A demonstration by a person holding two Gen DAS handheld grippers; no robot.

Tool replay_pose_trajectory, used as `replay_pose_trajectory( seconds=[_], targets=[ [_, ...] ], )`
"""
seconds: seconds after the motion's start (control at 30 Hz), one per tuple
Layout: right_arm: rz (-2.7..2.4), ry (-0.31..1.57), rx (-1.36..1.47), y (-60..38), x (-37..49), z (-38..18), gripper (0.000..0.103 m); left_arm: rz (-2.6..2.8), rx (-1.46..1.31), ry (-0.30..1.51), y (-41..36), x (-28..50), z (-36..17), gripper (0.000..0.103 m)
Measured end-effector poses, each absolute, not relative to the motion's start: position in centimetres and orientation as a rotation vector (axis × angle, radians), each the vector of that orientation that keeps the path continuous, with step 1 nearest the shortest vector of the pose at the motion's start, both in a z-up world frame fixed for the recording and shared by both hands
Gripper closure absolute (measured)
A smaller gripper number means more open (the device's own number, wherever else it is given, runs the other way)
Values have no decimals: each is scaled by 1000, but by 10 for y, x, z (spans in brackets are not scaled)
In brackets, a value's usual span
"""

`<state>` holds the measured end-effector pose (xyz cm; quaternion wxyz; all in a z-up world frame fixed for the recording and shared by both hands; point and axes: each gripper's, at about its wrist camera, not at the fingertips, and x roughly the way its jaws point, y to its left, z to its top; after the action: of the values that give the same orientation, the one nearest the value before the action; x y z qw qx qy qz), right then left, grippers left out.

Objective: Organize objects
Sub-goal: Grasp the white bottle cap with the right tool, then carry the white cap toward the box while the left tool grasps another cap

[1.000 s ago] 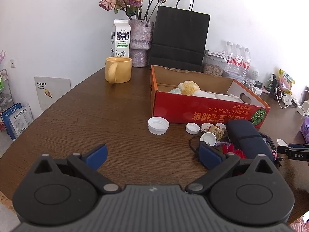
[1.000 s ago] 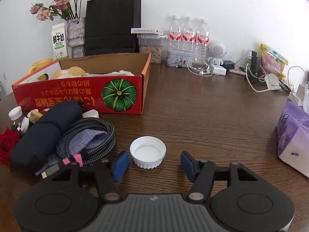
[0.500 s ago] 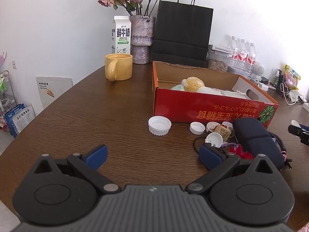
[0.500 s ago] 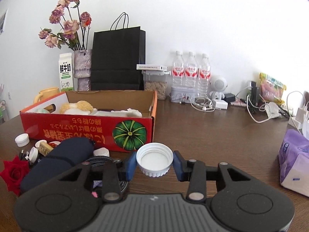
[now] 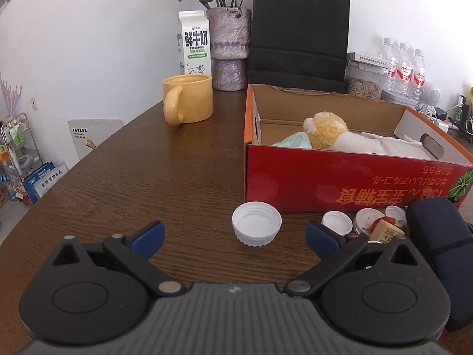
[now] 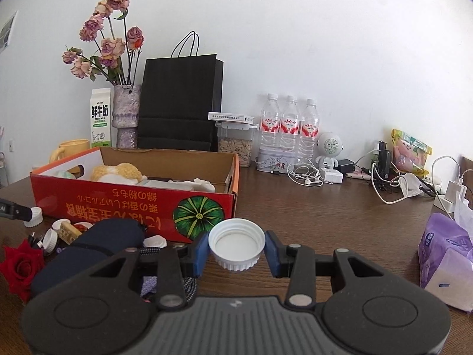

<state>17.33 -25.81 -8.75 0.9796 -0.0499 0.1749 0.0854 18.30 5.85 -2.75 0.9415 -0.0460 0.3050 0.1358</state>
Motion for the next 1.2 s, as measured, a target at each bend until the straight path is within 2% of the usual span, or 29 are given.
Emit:
replay_pose_trajectory(
  seconds=[0.1,0.2,0.23,0.27,0.3,0.33,0.8,1.2],
  targets=[
    [172,356,-98,-258,173,-88,64,276,-114,646,60,192,-33,0],
    [171,357,-97,-258,173,-88,64,266,-123,663,60,198,-37,14],
    [170,358,-97,-258,173,-88,64,271,-120,671,59,200,-38,26],
    [171,358,-96,-259,173,-88,64,289,-95,660,57,201,-38,46],
    [171,358,-96,-259,173,-88,64,289,-88,649,56,200,-38,60],
    [172,358,-96,-259,174,-88,64,283,-93,648,56,200,-37,62],
    [175,328,-76,-261,170,-87,64,203,-131,466,45,147,-6,63],
    [287,261,-65,-222,181,-59,64,120,-121,355,19,153,27,62]
  ],
)
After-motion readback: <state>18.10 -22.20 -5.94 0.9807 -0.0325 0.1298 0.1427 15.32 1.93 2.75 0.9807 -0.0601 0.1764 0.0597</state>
